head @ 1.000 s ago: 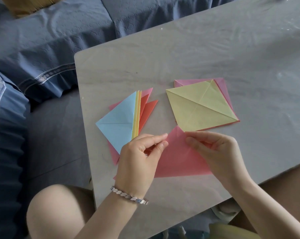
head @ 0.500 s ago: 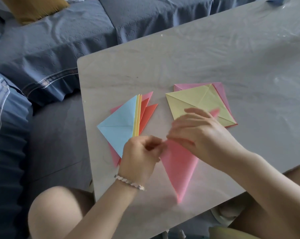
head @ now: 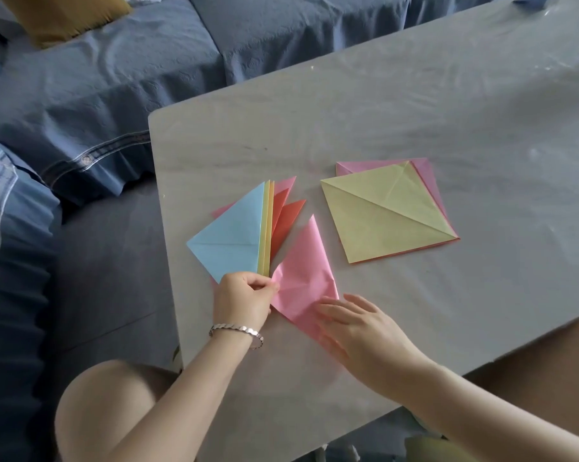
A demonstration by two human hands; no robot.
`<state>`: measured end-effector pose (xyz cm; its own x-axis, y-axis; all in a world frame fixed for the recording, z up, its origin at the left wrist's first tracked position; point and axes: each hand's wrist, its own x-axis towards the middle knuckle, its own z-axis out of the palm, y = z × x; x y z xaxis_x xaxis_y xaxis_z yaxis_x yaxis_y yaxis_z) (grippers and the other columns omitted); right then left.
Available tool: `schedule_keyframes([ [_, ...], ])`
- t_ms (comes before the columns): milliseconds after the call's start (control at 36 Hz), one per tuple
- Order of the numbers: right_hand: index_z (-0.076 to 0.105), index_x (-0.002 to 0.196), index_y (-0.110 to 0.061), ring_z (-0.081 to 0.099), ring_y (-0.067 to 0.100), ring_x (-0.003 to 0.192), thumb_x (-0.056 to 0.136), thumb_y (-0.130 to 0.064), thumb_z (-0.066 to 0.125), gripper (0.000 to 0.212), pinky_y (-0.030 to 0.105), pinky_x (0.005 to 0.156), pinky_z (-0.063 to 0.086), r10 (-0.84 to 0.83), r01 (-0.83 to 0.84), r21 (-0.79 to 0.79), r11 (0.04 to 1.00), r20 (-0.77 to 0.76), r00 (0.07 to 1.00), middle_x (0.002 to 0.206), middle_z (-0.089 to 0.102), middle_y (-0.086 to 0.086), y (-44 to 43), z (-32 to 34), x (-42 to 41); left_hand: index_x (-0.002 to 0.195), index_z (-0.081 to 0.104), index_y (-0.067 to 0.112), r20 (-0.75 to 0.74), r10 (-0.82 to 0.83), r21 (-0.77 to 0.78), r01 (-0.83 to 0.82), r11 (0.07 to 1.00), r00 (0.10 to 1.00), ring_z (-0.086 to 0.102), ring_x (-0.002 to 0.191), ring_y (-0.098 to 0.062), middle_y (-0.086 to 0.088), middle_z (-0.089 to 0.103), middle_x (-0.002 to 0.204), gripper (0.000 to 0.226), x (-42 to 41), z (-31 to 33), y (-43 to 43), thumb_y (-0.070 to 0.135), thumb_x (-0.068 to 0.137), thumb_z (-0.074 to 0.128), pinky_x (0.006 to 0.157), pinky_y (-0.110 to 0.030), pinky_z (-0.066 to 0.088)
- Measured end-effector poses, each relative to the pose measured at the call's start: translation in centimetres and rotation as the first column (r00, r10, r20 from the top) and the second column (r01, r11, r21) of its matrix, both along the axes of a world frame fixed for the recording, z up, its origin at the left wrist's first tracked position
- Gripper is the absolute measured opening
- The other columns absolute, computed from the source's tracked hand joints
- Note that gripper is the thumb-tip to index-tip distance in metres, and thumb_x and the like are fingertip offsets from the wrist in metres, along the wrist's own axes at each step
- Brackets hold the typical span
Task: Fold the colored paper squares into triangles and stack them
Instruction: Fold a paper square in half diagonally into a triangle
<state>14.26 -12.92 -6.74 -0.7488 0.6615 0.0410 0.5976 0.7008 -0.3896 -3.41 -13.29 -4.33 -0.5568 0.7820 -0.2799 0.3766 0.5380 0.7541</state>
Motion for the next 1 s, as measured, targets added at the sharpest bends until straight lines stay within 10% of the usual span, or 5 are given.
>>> schedule_keyframes([
  [250,0.076,0.083,-0.017,0.067,0.011,0.095,0.079,-0.036,0.033,0.047,0.034,0.082,0.053,-0.125,0.109,0.124,0.986,0.128,0.984,0.102,0.071,-0.001,2.2,-1.0,-1.9,0.062,0.068,0.018,0.091,0.037,-0.015,-0.036,0.999,0.995,0.062,0.049,-0.014,0.005,0.066,0.061,0.016,-0.7,-1.0,0.1,0.008,0.074,0.072,0.063,-0.025,0.053],
  [417,0.074,0.08,-0.001,0.07,0.025,0.086,0.063,-0.025,0.081,0.031,0.043,0.074,0.054,-0.233,0.212,0.152,0.965,0.135,0.963,0.093,0.072,0.014,4.8,-1.2,-3.8,0.071,0.072,0.012,0.069,0.026,-0.003,-0.026,1.0,0.997,0.061,0.063,-0.006,0.009,0.064,0.063,0.004,-1.0,-1.3,0.1,0.015,0.074,0.074,0.059,-0.012,0.046],
  [611,0.046,0.133,-0.009,0.029,0.02,0.133,0.1,-0.024,0.031,0.04,0.029,0.106,0.022,-0.203,0.185,0.106,0.977,0.21,0.956,0.148,0.032,0.007,8.8,-0.5,-5.0,0.064,0.07,0.021,0.143,0.054,-0.03,-0.05,0.998,0.988,0.065,0.065,-0.02,0.005,0.068,0.064,0.011,-1.2,-1.6,0.2,0.016,0.074,0.075,0.071,-0.029,0.053],
  [806,0.057,0.118,-0.014,0.037,0.019,0.122,0.097,-0.018,0.034,0.031,0.028,0.096,0.032,-0.207,0.168,0.162,0.972,0.263,0.943,0.123,0.051,0.0,11.3,-0.3,-6.1,0.064,0.068,0.021,0.159,0.061,-0.03,-0.057,0.998,0.985,0.065,0.067,-0.023,0.003,0.068,0.065,0.013,-1.4,-1.9,0.2,0.015,0.074,0.074,0.074,-0.032,0.054],
  [1000,0.033,0.14,-0.009,0.005,0.018,0.143,0.099,-0.034,0.034,0.048,0.031,0.111,0.011,-0.131,0.109,0.088,0.99,0.303,0.944,0.15,0.027,0.001,11.3,0.0,-4.8,0.064,0.07,0.02,0.149,0.07,-0.028,-0.067,0.997,0.986,0.067,0.068,-0.025,0.0,0.07,0.067,0.012,-1.3,-1.8,0.3,0.013,0.073,0.075,0.076,-0.039,0.056],
])
